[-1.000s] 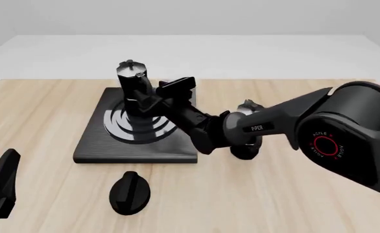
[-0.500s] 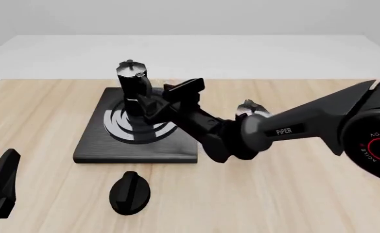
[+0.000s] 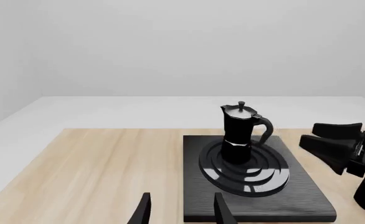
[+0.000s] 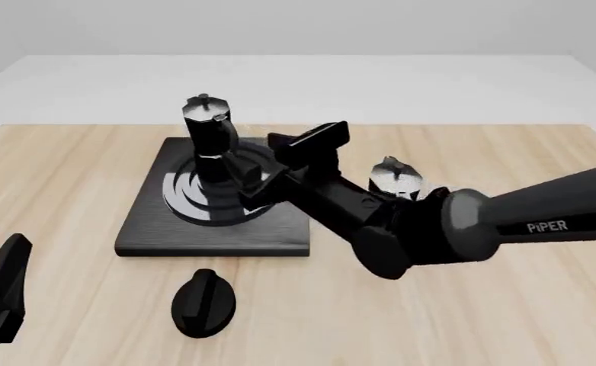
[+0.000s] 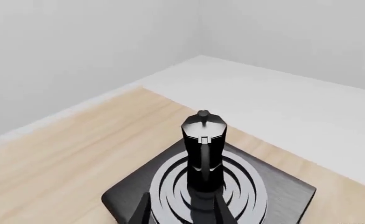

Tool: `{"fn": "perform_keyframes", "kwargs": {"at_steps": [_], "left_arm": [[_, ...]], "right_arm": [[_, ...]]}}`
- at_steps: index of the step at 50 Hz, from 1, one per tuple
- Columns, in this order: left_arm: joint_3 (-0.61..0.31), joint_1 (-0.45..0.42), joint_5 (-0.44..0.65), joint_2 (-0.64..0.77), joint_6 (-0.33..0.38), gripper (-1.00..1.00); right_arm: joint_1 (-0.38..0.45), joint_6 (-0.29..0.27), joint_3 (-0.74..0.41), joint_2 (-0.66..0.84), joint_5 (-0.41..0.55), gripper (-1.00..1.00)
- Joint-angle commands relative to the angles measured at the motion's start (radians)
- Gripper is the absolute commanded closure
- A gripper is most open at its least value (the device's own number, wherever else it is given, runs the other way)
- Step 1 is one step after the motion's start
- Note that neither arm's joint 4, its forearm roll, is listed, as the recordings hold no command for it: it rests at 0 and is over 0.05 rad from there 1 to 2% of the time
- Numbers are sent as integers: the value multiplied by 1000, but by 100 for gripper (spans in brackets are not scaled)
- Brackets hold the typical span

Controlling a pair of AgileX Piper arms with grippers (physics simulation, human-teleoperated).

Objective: Put the right moka pot on the stove.

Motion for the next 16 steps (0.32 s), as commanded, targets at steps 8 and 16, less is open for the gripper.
{"fn": "perform_keyframes", "kwargs": {"at_steps": [8, 16], "left_arm": [[0, 0, 0, 0, 0, -100], [0, 0, 0, 0, 0, -100]], "right_arm": [[32, -17, 180, -252, 38, -100], [32, -29, 229, -345, 80, -100]]}}
